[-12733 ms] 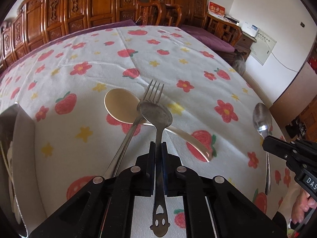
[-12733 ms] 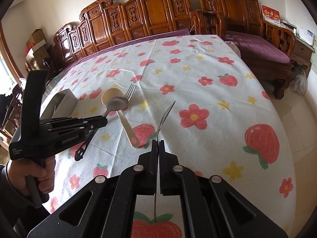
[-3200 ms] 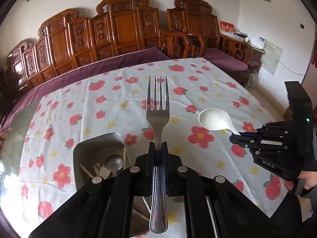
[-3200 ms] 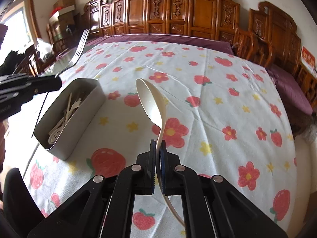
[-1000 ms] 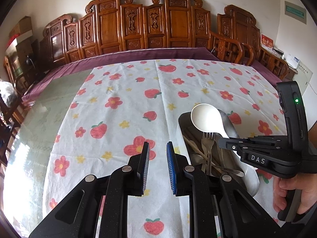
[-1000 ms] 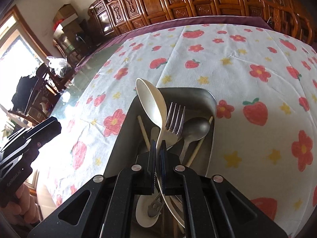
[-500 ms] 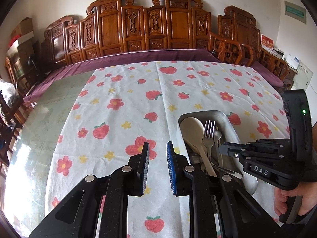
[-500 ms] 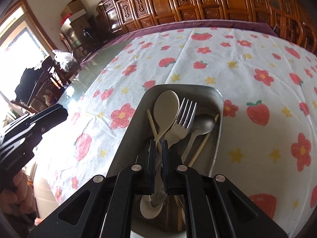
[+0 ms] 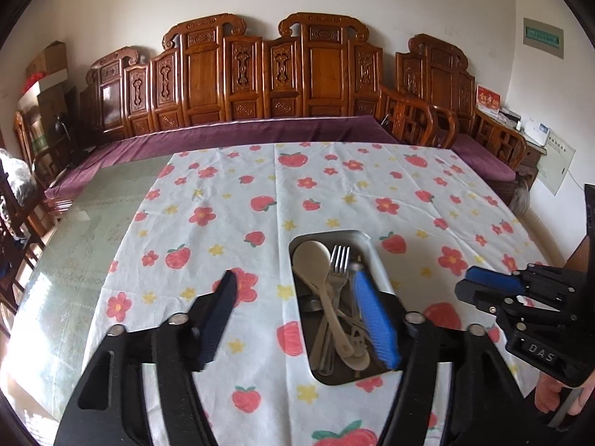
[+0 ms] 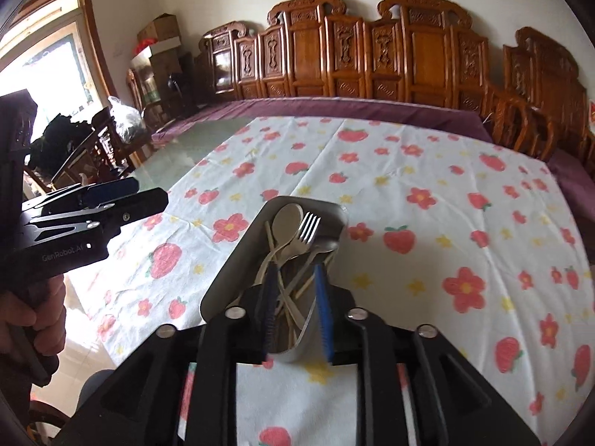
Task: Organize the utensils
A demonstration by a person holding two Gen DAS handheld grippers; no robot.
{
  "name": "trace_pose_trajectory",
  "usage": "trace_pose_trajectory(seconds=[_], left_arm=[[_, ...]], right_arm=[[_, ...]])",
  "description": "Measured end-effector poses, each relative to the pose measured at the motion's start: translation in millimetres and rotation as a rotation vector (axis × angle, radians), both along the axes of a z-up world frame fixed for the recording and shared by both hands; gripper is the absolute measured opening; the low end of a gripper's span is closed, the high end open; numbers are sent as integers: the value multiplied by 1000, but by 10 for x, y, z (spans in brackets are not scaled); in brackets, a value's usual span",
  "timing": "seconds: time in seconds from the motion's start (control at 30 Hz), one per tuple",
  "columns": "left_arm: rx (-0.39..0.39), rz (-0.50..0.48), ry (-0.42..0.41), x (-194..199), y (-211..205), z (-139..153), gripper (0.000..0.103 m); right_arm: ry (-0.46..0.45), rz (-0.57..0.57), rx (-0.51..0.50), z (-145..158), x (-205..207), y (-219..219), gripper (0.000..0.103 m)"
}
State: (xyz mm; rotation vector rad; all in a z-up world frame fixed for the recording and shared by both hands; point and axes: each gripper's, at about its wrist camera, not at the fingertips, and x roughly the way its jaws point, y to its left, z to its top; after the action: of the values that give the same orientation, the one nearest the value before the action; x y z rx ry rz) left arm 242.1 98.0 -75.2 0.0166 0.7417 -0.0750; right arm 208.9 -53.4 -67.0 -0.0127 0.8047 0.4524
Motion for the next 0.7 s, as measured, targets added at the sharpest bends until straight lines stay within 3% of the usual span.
trace_pose_trajectory(seconds=[0.13, 0.33, 0.47, 0.7], left_arm=[[17, 7, -25, -159, -125, 145, 87], [29, 7, -57, -442, -327, 362, 95], [33, 3, -68, -606, -470, 475, 95], [19, -4, -94, -867, -707, 648, 95]], right_arm=[[-55, -52, -19, 217, -214, -241, 68], [-99, -129, -12, 448, -499, -589, 93], [-134, -171, -13, 580, -683, -787, 101], [-180, -218, 2, 808, -981, -1038, 101]])
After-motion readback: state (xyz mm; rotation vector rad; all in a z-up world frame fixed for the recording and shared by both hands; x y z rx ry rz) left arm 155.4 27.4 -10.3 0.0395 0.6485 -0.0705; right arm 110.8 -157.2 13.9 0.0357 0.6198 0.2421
